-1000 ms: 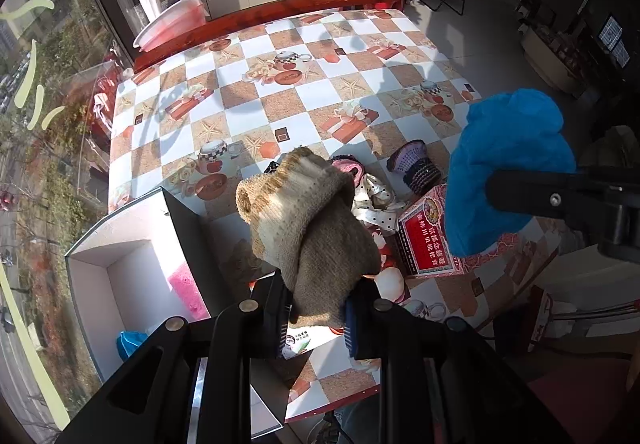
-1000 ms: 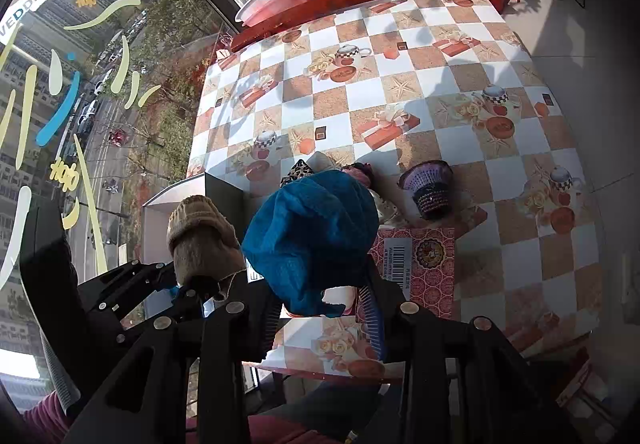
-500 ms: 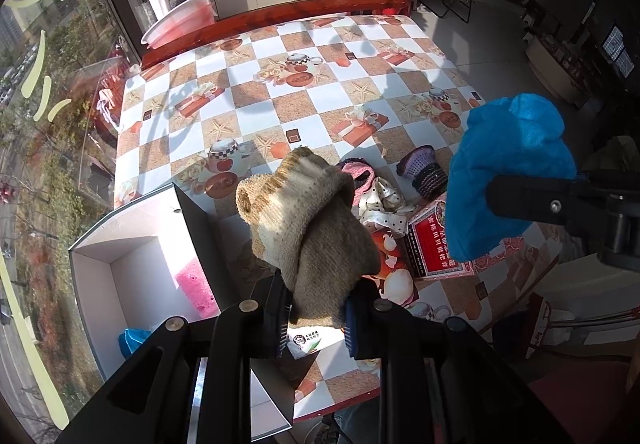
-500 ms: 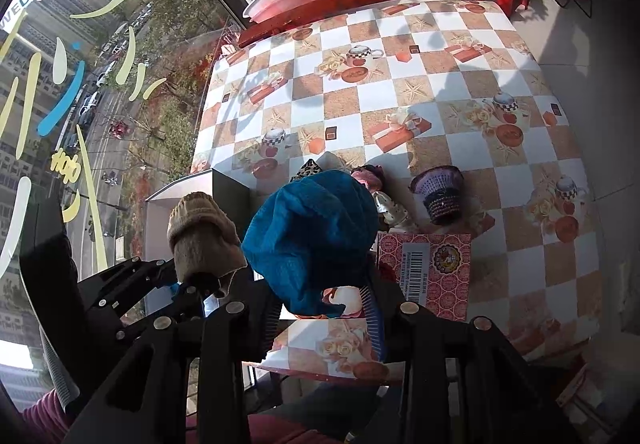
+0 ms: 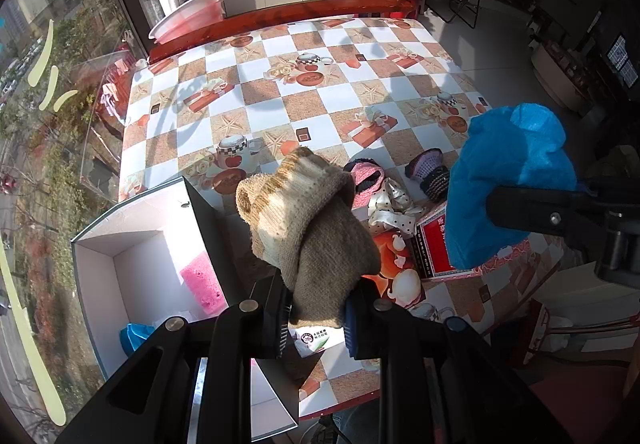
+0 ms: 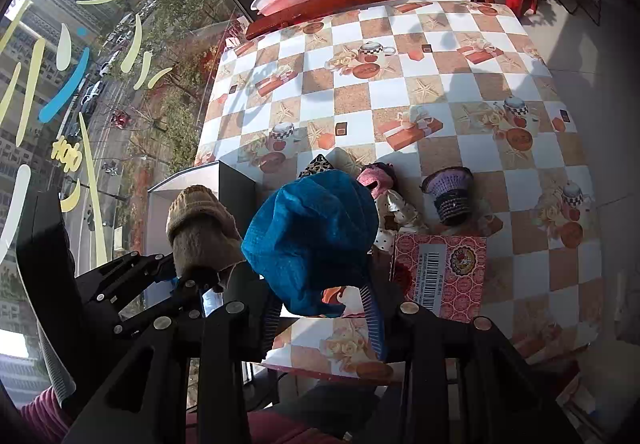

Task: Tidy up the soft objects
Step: 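Lift the sock with left tool while right tool carries the blue cap toward the white box, then lower the sock into the box and open left tool while right tool releases the cap there, then move left tool to the leopard-print scrunchie while right tool approaches the purple knit hat, then close left tool on the leopard-print scrunchie while right tool grasps the purple knit hat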

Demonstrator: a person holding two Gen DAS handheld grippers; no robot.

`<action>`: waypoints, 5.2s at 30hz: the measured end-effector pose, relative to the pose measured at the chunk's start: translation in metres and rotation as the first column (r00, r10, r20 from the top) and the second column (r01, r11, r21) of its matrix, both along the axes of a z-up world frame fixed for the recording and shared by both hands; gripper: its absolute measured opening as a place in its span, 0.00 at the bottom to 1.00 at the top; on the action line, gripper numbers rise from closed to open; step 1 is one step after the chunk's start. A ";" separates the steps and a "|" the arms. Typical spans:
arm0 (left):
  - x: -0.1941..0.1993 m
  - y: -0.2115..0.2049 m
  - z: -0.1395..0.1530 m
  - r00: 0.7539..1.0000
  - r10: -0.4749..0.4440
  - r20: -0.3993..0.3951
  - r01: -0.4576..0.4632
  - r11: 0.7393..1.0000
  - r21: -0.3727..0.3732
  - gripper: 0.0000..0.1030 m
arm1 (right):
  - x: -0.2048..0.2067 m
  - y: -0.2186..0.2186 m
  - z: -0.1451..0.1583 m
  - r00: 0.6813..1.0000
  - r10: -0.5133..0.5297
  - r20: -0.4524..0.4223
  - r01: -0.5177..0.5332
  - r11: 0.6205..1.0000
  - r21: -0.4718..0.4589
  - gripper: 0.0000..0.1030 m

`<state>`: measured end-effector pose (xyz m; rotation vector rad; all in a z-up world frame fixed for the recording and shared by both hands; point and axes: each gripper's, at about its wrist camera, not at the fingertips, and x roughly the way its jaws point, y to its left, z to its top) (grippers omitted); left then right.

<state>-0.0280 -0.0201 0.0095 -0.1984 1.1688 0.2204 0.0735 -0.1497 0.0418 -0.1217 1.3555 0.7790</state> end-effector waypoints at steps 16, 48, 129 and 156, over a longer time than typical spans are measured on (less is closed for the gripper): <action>-0.019 0.028 -0.005 0.993 0.115 0.011 -0.115 0.993 -0.028 0.23 | -0.011 0.034 -0.003 0.994 0.109 -0.003 -0.109 0.993 -0.035 0.37; -0.094 0.086 -0.024 0.894 0.447 -0.023 -0.447 0.892 -0.072 0.23 | -0.061 0.107 -0.019 0.912 0.409 -0.040 -0.411 0.907 -0.090 0.37; -0.054 0.116 -0.008 0.914 0.401 0.052 -0.389 0.908 -0.157 1.00 | 0.049 0.129 -0.023 0.921 0.259 -0.290 -0.304 0.945 -0.122 1.00; 0.132 0.084 -0.134 0.912 0.221 -0.345 -0.283 0.949 -0.138 1.00 | 0.175 -0.020 -0.184 0.909 -0.073 -0.411 -0.071 0.943 -0.325 1.00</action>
